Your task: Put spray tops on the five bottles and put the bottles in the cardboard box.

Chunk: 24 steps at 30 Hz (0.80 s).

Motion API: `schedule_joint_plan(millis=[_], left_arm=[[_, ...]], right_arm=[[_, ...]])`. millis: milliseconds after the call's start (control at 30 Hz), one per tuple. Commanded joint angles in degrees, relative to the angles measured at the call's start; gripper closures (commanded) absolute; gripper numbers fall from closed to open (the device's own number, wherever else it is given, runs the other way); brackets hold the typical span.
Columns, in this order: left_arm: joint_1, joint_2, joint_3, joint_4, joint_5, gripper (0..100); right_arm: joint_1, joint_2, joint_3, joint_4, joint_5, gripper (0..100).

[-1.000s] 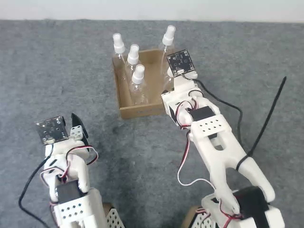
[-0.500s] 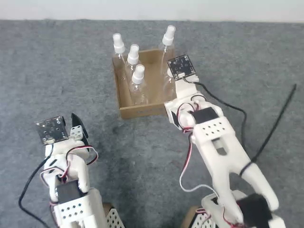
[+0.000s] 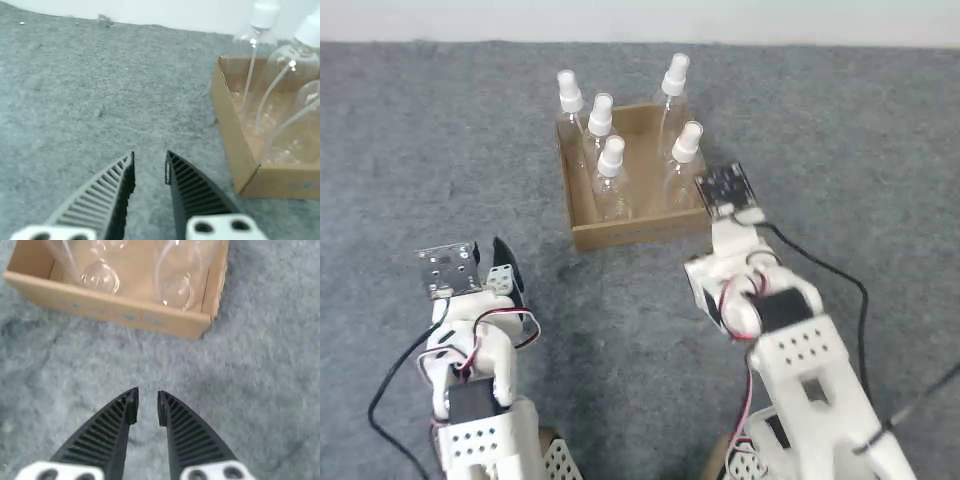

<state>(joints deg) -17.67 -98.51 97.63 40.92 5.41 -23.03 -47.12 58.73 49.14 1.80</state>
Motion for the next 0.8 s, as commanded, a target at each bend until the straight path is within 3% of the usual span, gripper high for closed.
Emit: schedule_joint_plan(millis=[0, 500, 767], left_arm=[[0.3, -1.2, -0.8, -1.8, 0.0, 91], [3.8, -0.9, -0.8, -1.5, -0.4, 91], [3.7, -0.9, -0.8, -1.5, -0.4, 91]], right_arm=[[3.0, -9.9, 4.3, 0.6, -0.1, 99.3], [12.5, -31.3, 21.6, 0.2, -0.1, 99.2], [13.1, -43.1, 29.7, 0.6, -0.1, 99.2]])
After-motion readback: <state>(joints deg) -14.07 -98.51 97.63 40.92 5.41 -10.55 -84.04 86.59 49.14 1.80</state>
